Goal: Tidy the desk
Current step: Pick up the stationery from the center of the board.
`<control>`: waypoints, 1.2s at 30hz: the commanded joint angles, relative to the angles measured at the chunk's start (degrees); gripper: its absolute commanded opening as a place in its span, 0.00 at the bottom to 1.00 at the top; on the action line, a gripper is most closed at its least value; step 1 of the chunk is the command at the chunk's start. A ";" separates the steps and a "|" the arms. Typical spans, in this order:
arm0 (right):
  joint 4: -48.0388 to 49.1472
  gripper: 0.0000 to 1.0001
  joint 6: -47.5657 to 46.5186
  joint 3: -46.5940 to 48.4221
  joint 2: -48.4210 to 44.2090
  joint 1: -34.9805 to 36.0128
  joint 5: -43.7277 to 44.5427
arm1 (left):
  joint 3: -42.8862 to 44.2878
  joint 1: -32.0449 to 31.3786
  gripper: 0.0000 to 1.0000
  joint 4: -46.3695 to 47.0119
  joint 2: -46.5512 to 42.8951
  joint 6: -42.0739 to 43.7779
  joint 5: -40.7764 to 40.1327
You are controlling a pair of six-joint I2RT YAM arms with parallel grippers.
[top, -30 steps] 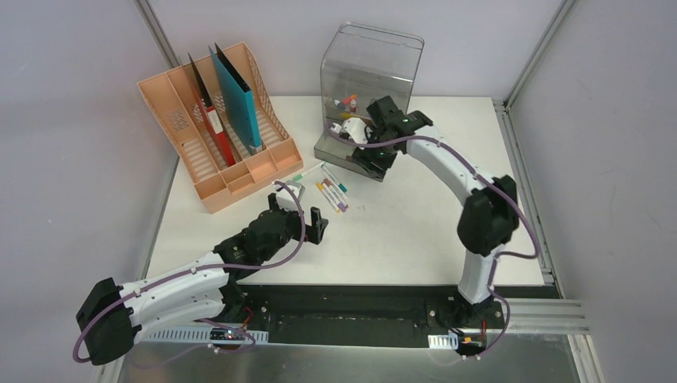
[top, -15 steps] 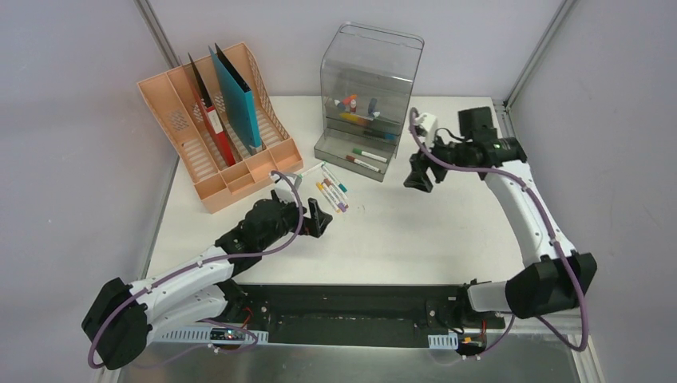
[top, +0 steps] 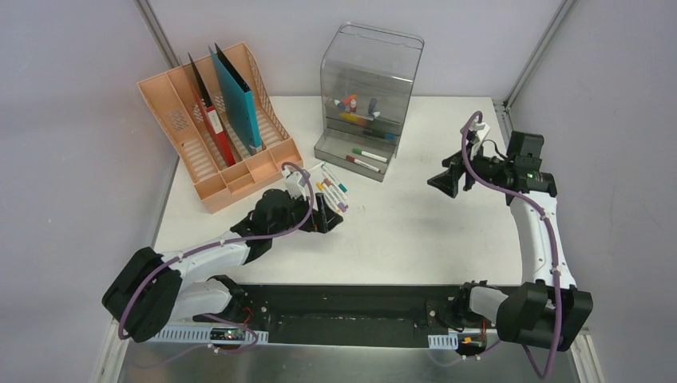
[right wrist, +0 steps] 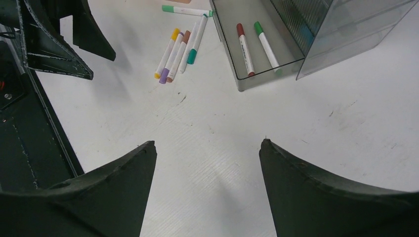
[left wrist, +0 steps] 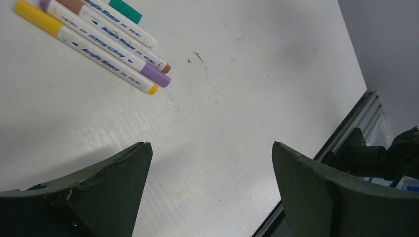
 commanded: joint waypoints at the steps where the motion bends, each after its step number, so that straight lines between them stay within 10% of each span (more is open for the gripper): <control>1: 3.97 0.79 0.83 -1.04 -1.66 -1.68 -4.96 | 3.13 1.26 0.94 9.76 4.15 -6.78 7.33; 22: -8.65 0.79 -1.15 4.88 2.22 -0.08 -6.51 | 15.21 3.48 0.92 3.07 17.07 -11.87 6.02; 36: -7.92 0.80 -4.78 3.61 2.93 8.05 2.55 | 34.17 3.48 0.89 -35.10 21.80 -13.22 -15.33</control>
